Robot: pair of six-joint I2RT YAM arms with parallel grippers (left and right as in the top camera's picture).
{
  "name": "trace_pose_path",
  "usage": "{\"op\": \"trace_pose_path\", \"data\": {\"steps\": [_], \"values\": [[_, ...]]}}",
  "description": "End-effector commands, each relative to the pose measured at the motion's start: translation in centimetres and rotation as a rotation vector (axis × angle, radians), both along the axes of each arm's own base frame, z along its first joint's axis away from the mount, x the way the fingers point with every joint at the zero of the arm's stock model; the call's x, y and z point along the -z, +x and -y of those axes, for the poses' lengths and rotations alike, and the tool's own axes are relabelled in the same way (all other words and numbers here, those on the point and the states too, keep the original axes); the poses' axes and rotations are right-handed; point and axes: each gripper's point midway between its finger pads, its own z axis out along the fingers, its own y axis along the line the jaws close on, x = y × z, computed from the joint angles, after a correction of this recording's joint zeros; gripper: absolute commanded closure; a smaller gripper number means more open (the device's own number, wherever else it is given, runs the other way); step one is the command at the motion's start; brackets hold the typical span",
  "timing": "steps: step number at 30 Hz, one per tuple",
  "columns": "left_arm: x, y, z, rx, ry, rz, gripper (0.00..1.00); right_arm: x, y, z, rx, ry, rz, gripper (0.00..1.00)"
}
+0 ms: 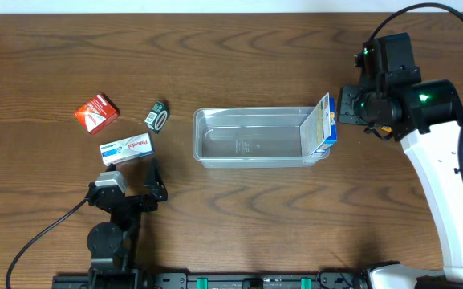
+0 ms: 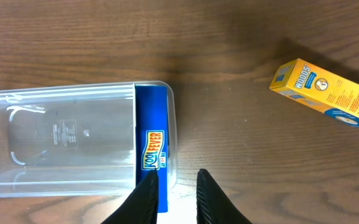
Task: Pack container
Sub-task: 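Lower the blue box into the container and release it flat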
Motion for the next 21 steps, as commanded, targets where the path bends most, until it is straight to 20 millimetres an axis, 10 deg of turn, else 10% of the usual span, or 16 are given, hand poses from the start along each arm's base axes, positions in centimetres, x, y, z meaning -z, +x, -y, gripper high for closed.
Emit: {"op": "trace_pose_path", "data": {"steps": [1, 21], "values": [[1.6, -0.1, 0.3, 0.017, 0.012, -0.051, 0.02, 1.6, 0.0, 0.3, 0.006, -0.015, -0.048, 0.81], [1.6, -0.1, 0.3, 0.017, 0.012, -0.051, 0.02, 7.9, 1.1, -0.8, -0.042, 0.004, -0.115, 0.99]]}}
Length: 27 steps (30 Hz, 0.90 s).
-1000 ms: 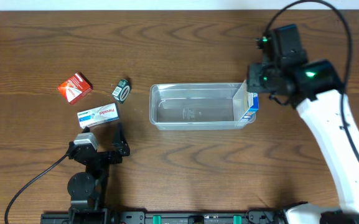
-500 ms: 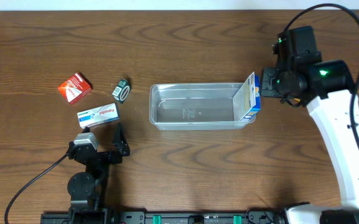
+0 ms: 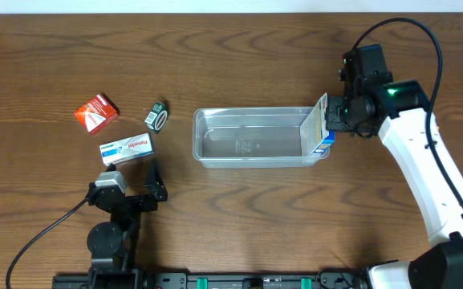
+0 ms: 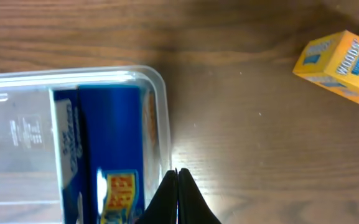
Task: Pack container
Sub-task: 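Lower the blue box into the container and release it flat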
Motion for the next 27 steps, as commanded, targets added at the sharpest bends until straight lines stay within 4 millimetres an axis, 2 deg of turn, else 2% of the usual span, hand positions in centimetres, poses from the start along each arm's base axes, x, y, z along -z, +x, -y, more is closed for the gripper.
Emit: {"op": "trace_pose_path", "data": {"steps": [1, 8, 19, 27], "values": [[1.6, -0.1, 0.3, 0.017, 0.012, -0.051, 0.02, 0.6, 0.1, -0.8, -0.048, 0.035, -0.002, 0.99], [1.6, -0.1, 0.3, 0.017, 0.012, -0.051, 0.02, 0.0, 1.0, -3.1, -0.135, 0.102, 0.045, 0.99], [1.6, -0.1, 0.3, 0.017, 0.012, -0.051, 0.02, -0.1, 0.9, -6.7, -0.258, 0.099, 0.078, 0.99], [1.6, -0.1, 0.3, 0.017, 0.012, -0.051, 0.02, 0.5, 1.0, -7.0, -0.257, 0.099, 0.061, 0.99]]}}
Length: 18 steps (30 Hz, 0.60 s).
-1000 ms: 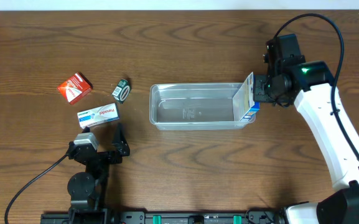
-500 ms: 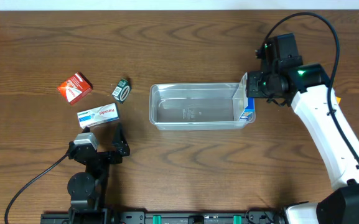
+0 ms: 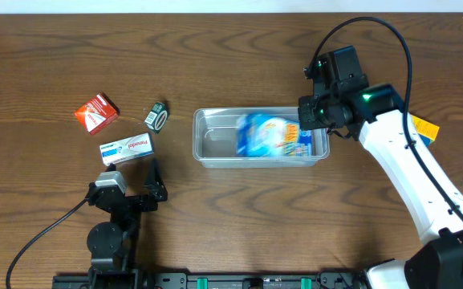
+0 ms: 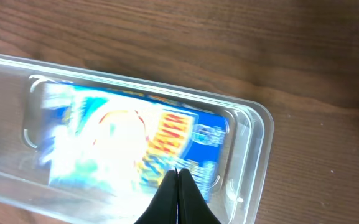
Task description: Pack container
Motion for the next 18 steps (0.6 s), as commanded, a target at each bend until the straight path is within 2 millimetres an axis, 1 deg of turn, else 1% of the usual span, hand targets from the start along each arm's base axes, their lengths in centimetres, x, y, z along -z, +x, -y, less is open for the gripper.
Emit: {"op": "trace_pose_path", "data": {"steps": [1, 6, 12, 13, 18], "values": [[1.6, -0.1, 0.3, 0.016, 0.012, -0.051, 0.02, 0.4, -0.2, -0.3, -0.017, -0.004, -0.009, 0.99], [1.6, -0.1, 0.3, 0.016, 0.012, -0.051, 0.02, 0.4, -0.2, -0.3, -0.018, -0.004, -0.010, 0.99], [1.6, -0.1, 0.3, 0.016, 0.012, -0.051, 0.02, 0.4, -0.5, -1.4, -0.067, 0.003, -0.007, 0.98], [1.6, -0.1, 0.3, 0.016, 0.012, -0.051, 0.02, 0.4, -0.7, -1.7, -0.077, 0.006, -0.007, 0.97], [1.6, -0.1, 0.3, 0.016, 0.012, -0.051, 0.02, 0.1, -1.7, -4.8, -0.178, 0.047, -0.001, 0.96]]}}
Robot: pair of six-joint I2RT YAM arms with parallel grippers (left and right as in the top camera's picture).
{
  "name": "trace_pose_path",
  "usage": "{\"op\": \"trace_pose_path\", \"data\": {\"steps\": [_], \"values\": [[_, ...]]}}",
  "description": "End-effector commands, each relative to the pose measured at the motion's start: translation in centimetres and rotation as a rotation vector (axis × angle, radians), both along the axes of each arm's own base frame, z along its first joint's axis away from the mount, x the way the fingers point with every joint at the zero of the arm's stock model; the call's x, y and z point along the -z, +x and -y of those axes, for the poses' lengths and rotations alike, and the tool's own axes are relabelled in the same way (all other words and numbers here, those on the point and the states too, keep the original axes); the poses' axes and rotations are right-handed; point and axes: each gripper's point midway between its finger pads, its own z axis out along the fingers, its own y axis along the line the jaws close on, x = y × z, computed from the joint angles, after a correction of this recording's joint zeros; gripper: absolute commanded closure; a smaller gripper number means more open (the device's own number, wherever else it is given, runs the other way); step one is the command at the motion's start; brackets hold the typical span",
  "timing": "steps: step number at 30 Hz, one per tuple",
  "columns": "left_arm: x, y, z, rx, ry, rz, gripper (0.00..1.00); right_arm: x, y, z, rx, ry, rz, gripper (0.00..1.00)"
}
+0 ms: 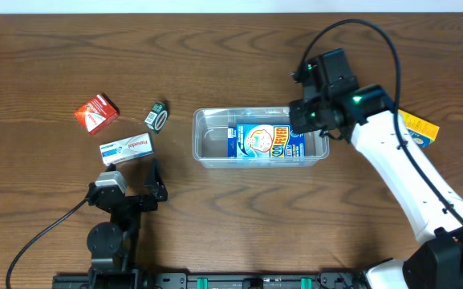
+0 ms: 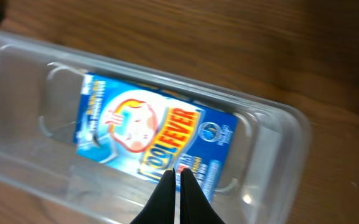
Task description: Pack container
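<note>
A clear plastic container (image 1: 207, 148) sits mid-table. A blue Kool Fever box (image 1: 265, 141) lies flat, face up, in its right half, also seen as the blue box (image 2: 148, 140) in the right wrist view. My right gripper (image 1: 311, 122) hovers over the container's right end, and the right gripper (image 2: 177, 171) is shut with nothing held. On the left lie a red box (image 1: 96, 112), a white and blue box (image 1: 127, 149) and a small dark green packet (image 1: 158, 117). My left gripper (image 1: 152, 183) rests near the front left; its jaw state is unclear.
A yellow box (image 1: 418, 127) lies at the right, partly hidden behind my right arm. The left arm's base (image 1: 107, 237) and a black cable stand at the front left edge.
The blue box, blurred and tilted inside the container, now lies flat and still. My right gripper has shifted slightly left over the container's right end, still shut.
The blue box stood upright against the container's right end wall with my right gripper open beside it. Then the gripper was shut, closer to the box. Then the box was tipping into the container, and now it lies flat inside. The left arm stayed still.
</note>
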Motion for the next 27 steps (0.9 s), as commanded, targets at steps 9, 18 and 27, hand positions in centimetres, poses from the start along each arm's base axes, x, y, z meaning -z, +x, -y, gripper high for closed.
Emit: {"op": "trace_pose_path", "data": {"steps": [9, 18, 27], "values": [[1.6, -0.1, 0.3, 0.016, 0.012, -0.051, 0.02, 0.3, -1.5, -7.4, -0.175, 0.061, 0.039, 0.91], [1.6, -0.1, 0.3, 0.016, 0.012, -0.051, 0.02, 5.4, -2.0, -11.8, -0.246, 0.060, -0.037, 0.87], [1.6, -0.1, 0.3, 0.016, 0.012, -0.051, 0.02, 6.7, -1.4, -15.3, -0.141, 0.176, -0.057, 0.83]]}}
